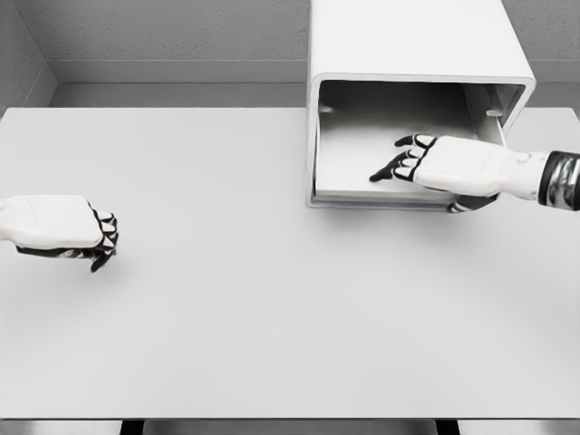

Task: Slide open multi-storey tabletop storage cabinets and put open load switch and slide close multi-storey tabletop storage cabinets

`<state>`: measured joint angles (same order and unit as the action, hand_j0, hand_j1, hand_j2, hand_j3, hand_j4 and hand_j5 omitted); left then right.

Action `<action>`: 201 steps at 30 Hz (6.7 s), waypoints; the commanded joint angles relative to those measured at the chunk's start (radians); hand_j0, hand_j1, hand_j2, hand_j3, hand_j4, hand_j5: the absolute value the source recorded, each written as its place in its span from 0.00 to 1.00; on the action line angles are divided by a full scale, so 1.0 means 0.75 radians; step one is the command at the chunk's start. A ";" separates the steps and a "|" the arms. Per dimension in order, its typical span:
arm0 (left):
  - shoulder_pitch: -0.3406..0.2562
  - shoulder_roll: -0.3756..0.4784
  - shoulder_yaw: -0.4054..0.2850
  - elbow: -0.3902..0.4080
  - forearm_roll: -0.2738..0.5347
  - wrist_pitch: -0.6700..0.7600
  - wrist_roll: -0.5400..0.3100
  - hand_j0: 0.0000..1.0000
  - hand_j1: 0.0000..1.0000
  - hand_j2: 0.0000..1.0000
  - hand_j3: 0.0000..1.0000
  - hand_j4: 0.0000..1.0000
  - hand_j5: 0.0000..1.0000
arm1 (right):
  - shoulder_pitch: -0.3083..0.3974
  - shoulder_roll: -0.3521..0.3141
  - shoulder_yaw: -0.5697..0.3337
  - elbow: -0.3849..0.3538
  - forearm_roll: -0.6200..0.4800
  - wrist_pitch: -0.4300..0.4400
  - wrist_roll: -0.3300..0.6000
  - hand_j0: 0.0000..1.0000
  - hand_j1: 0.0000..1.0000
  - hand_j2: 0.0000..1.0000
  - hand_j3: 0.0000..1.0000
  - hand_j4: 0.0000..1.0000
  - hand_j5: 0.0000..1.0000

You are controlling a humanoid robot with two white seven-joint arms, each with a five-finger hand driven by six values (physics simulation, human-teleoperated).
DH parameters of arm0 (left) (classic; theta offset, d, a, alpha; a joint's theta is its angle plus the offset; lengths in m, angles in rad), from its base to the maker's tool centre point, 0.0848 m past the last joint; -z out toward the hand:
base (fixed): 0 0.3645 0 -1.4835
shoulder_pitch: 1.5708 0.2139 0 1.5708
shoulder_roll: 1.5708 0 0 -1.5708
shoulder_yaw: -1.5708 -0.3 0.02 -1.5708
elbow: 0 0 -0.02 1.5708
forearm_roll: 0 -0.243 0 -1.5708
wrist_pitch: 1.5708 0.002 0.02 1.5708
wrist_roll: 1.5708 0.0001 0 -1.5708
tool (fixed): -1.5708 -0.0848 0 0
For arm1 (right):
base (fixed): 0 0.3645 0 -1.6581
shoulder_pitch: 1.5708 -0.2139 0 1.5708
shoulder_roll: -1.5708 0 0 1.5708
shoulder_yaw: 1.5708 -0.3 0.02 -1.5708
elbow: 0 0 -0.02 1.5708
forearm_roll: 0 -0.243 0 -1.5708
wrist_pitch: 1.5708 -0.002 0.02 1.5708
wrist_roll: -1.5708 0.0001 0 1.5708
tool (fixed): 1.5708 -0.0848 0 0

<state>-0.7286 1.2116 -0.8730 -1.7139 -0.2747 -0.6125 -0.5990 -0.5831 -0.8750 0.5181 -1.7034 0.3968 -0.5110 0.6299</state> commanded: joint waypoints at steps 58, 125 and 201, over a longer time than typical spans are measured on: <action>-0.415 -0.266 0.090 -0.065 0.424 0.002 0.009 0.33 0.33 0.33 0.33 0.33 0.33 | 0.180 -0.277 -0.177 -0.075 -0.372 -0.133 -0.025 1.00 1.00 1.00 1.00 1.00 1.00; -0.687 -1.237 -0.043 0.357 0.129 0.002 -0.016 1.00 1.00 1.00 1.00 1.00 1.00 | 1.121 -0.112 -0.895 -0.075 -0.445 -0.133 -0.025 0.52 0.52 0.52 0.52 0.52 0.52; -0.033 -0.394 0.299 -0.001 0.276 0.002 -0.016 1.00 1.00 1.00 1.00 1.00 1.00 | 0.186 -0.026 -0.083 0.056 -0.437 -0.133 -0.025 0.56 0.56 0.56 0.56 0.56 0.56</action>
<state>-0.7532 0.9149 -0.6495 -1.7152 -0.0737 -0.6138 -0.6114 -0.4525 -0.9031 0.4380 -1.6872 0.0743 -0.6132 0.6111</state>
